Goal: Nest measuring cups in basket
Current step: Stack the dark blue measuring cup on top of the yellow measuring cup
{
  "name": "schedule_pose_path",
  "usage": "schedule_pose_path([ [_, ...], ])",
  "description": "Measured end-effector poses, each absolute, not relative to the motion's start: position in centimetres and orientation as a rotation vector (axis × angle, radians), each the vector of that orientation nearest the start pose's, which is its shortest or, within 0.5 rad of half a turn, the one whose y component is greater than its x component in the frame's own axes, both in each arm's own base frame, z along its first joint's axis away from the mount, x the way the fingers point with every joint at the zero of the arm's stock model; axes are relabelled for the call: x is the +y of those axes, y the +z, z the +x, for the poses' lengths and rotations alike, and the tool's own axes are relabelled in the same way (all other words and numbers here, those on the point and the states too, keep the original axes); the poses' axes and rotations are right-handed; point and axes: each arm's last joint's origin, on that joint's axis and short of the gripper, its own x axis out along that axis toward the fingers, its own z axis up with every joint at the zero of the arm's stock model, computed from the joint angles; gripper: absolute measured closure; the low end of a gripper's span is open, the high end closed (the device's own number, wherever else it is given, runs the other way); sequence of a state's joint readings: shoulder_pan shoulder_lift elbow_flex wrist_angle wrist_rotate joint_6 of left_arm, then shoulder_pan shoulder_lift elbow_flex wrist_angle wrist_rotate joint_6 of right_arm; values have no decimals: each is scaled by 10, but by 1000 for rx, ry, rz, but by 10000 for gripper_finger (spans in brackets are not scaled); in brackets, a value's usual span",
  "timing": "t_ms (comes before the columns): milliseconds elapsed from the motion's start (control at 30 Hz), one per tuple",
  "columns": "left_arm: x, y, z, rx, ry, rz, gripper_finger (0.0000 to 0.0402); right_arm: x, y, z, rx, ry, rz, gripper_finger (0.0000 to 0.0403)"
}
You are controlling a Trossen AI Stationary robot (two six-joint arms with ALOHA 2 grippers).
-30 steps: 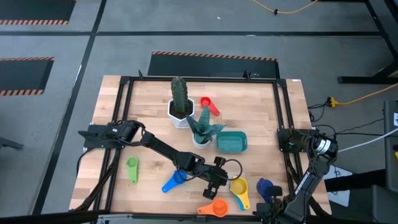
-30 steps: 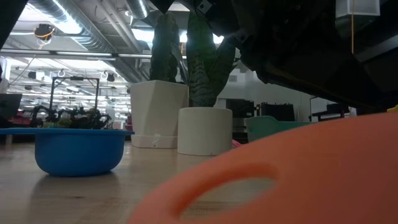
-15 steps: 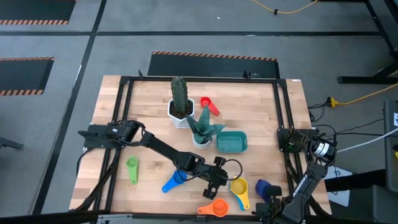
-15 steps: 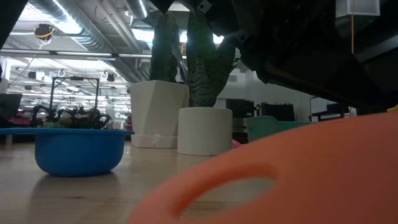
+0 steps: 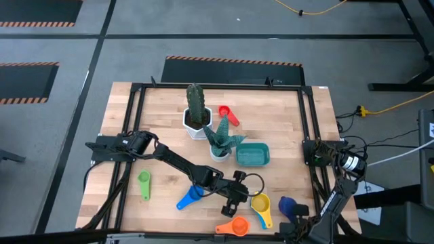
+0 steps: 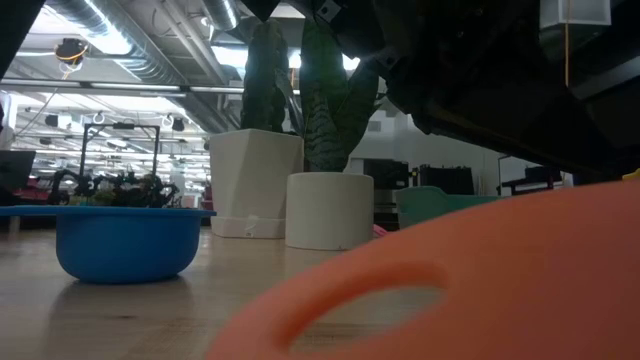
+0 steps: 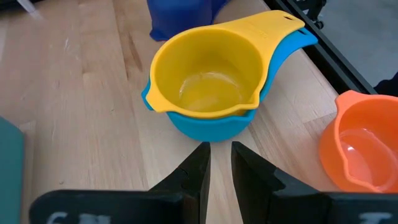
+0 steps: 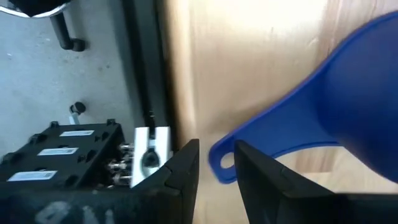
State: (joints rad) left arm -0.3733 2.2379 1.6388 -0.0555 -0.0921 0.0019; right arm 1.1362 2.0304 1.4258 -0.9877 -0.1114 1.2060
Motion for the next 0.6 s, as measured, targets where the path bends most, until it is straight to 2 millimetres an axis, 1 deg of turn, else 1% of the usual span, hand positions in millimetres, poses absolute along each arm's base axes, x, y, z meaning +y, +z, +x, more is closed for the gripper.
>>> schedule_pose_path([
  [100,-178,163,463,639,-272,153,344,341,159,154,1696,-28,99,297],
  [267,-178,163,463,639,-272,154,344,343,160,155,1774,-20,175,297],
  [400,-179,163,463,639,-272,154,344,345,161,155,1802,16,200,297],
  [600,-178,163,463,639,-272,154,344,346,161,155,1812,24,207,297],
])
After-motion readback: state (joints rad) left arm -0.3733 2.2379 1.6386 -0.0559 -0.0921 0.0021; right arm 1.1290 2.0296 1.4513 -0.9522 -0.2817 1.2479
